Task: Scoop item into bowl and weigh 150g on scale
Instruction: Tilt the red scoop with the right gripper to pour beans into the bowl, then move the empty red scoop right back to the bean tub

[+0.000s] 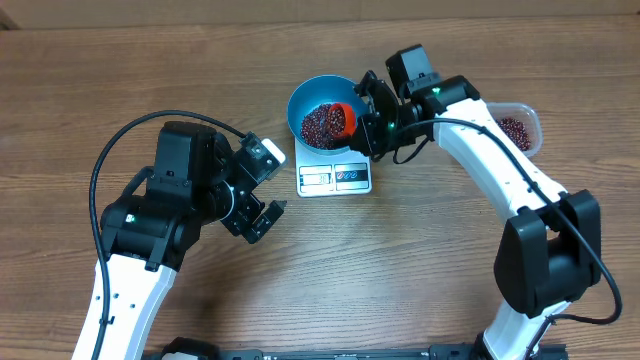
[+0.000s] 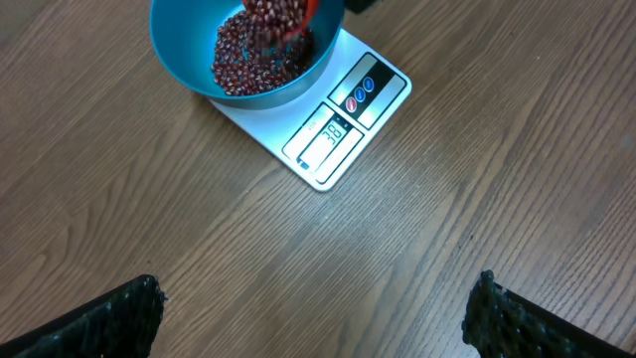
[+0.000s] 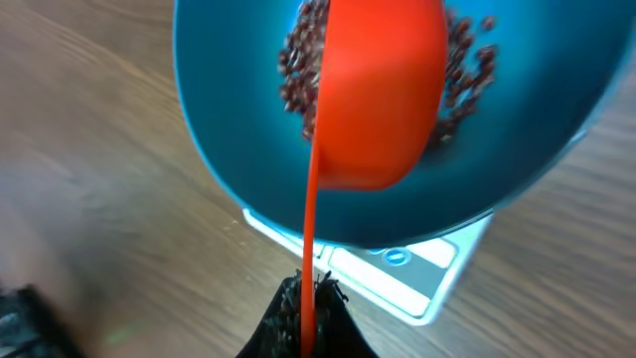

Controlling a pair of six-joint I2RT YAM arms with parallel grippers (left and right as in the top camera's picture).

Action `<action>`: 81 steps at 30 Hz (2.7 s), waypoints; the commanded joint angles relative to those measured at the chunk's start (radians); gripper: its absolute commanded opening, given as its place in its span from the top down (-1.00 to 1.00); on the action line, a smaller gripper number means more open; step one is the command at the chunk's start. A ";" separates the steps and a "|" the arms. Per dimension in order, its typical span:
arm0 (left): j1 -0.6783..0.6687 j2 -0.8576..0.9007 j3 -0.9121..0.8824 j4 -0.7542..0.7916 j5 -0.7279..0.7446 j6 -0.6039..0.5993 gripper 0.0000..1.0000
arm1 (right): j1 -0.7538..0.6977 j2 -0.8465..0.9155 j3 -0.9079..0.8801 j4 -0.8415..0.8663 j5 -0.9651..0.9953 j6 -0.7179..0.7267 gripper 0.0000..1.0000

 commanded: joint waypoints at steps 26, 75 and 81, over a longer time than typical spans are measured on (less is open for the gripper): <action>0.005 0.003 0.024 0.003 -0.003 -0.011 -0.99 | 0.043 -0.051 0.177 -0.117 0.222 -0.031 0.92; 0.005 0.003 0.024 0.003 -0.003 -0.011 -0.99 | 0.265 -0.073 0.177 -0.038 0.838 -0.204 0.92; 0.005 0.003 0.024 0.003 -0.003 -0.011 -0.99 | 0.240 -0.187 0.177 -0.055 0.796 -0.069 0.93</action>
